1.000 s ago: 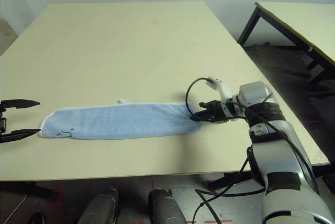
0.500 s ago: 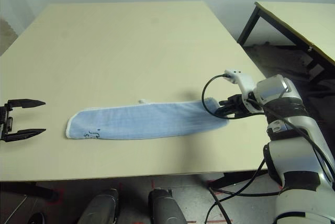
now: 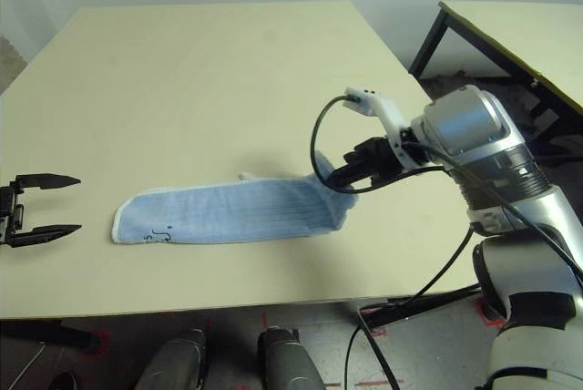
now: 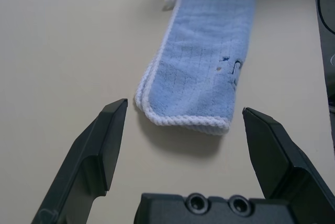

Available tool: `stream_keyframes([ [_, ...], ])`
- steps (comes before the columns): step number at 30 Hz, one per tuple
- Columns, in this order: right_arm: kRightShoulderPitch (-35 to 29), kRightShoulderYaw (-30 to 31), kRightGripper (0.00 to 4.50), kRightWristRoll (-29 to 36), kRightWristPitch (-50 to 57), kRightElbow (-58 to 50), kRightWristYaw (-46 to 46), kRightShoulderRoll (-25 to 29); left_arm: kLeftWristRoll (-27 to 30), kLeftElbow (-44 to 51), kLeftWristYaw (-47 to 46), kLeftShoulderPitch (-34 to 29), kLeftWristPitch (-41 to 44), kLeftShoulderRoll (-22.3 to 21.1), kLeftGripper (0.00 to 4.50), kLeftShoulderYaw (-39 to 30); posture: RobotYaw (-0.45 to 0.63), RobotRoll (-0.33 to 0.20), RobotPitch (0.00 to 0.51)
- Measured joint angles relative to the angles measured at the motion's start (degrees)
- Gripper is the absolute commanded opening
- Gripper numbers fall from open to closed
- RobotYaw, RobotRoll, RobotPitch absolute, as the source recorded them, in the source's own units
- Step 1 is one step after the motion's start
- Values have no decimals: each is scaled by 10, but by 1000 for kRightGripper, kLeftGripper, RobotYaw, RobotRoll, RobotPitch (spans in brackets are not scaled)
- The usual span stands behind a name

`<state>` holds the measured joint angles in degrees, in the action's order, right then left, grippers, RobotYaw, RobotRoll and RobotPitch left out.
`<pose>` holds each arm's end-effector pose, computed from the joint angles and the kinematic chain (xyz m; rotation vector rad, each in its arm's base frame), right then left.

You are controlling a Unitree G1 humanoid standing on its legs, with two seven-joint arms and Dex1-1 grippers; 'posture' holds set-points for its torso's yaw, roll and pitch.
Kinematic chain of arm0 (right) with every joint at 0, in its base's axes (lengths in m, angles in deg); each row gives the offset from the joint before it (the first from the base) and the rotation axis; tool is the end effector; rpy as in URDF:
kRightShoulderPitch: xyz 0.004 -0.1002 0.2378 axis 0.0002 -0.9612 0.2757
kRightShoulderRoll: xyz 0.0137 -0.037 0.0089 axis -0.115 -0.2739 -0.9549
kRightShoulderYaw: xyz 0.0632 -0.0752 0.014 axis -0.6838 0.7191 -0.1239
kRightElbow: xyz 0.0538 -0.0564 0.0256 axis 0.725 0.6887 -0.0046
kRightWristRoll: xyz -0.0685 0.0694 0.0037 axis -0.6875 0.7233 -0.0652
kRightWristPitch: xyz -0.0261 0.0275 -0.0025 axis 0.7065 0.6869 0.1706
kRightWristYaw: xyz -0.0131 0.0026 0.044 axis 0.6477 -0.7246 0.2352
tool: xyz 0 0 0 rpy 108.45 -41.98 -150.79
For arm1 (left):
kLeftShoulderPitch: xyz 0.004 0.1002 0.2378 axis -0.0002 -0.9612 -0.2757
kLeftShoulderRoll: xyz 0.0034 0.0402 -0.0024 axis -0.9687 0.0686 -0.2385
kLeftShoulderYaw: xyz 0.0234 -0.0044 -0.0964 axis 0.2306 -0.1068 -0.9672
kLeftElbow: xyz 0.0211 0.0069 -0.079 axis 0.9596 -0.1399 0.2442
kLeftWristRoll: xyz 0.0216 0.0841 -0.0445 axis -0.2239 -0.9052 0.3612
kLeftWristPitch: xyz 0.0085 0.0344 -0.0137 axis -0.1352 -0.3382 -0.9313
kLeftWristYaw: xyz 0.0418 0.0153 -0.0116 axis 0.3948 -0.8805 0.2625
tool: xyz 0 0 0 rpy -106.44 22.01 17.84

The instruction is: Fold the towel and set it aside.

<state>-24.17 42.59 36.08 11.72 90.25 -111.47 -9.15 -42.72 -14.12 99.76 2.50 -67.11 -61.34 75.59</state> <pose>0.2813 -0.2243 0.2488 -0.0277 1.1317 0.9404 0.2185 0.3764 0.1697 0.4547 0.1265 -1.1452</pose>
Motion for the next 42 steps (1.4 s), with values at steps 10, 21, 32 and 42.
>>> stream_keyframes([
  [10, 0, -59, 31, 164, 0, 39, 231, -91, -2, -7, 0, 2, -6, 7, 4500, 0, 89, 0, 72],
  [21, -29, -102, 31, 305, 0, 70, 433, -127, -7, -16, 0, 6, -10, 8, 4500, 0, 95, 0, 74],
  [32, -48, -145, 1409, 411, 0, 74, 588, -161, -11, -19, 0, 6, -12, 8, 4500, 0, 96, 0, 74],
  [42, -54, -173, 4452, 480, 0, 91, 662, -167, -11, -22, 0, 6, -18, 8, 4500, 0, 89, 0, 72],
])
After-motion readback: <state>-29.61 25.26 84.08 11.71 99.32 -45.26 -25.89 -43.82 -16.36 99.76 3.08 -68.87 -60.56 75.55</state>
